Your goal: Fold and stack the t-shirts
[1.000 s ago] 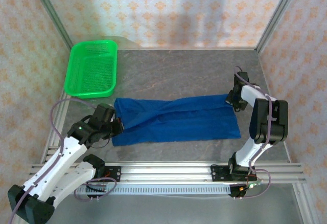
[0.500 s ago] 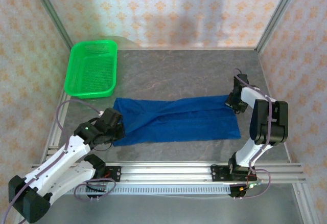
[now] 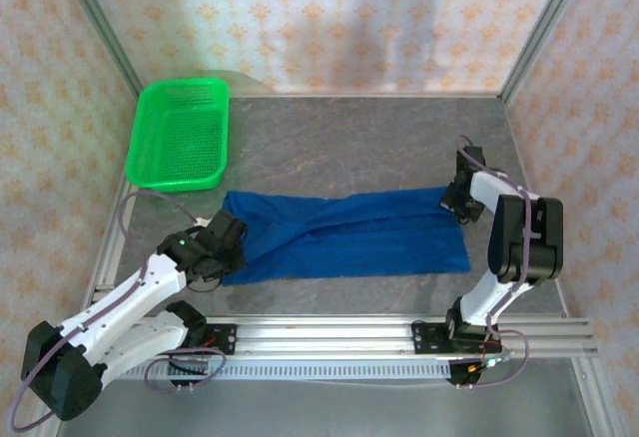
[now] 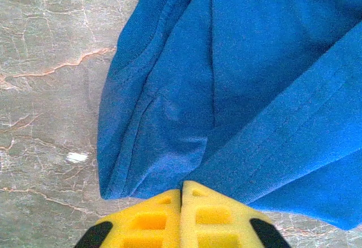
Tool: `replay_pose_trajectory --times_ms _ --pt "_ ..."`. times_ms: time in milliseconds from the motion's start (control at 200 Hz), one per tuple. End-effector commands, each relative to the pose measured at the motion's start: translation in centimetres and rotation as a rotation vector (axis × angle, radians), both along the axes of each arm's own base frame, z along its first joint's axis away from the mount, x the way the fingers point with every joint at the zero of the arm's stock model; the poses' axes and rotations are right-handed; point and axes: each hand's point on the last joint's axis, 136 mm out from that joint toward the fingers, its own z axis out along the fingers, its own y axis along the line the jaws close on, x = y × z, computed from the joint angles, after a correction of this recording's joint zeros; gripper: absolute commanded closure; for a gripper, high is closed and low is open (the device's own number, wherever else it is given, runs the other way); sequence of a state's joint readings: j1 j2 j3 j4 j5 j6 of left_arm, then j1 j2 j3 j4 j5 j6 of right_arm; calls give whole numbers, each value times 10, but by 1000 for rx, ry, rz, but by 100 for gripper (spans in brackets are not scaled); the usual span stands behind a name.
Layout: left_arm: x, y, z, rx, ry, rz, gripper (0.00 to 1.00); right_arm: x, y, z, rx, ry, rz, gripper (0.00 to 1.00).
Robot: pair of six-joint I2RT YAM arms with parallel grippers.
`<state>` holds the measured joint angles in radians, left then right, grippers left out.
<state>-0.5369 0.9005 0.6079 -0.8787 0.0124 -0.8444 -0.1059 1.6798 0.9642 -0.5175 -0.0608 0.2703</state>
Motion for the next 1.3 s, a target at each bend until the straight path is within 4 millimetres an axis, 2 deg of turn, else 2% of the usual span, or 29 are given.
replay_pose_trajectory --times_ms 0,55,115,180,330,490,656,771,861,1121,1296 --pt "-10 13 -10 65 29 20 73 -12 -10 -4 -40 30 -43 92" --pt "-8 13 -7 63 18 21 65 -10 -9 -2 -32 22 -43 81" --pt "-3 13 1 64 -6 27 56 -8 -6 2 -18 7 -40 62" --pt "4 11 14 58 -42 27 46 -7 -4 7 -8 -10 -42 51" --pt "33 -7 49 14 -131 -3 36 -9 9 19 67 -41 -31 38" --pt "66 -59 69 -140 -169 -133 32 -15 32 45 168 -120 43 27" --pt "81 -89 56 -180 -84 -235 33 -20 72 88 341 -322 193 15" --pt "90 -96 39 -165 -11 -267 42 -32 99 105 463 -389 274 13" --pt "97 -92 25 -146 35 -259 49 -39 114 109 517 -403 319 13" --pt "114 -78 -1 -47 110 -264 54 -41 126 122 550 -439 362 11" --pt "128 -88 -12 -76 109 -274 55 -39 129 128 546 -447 378 11"
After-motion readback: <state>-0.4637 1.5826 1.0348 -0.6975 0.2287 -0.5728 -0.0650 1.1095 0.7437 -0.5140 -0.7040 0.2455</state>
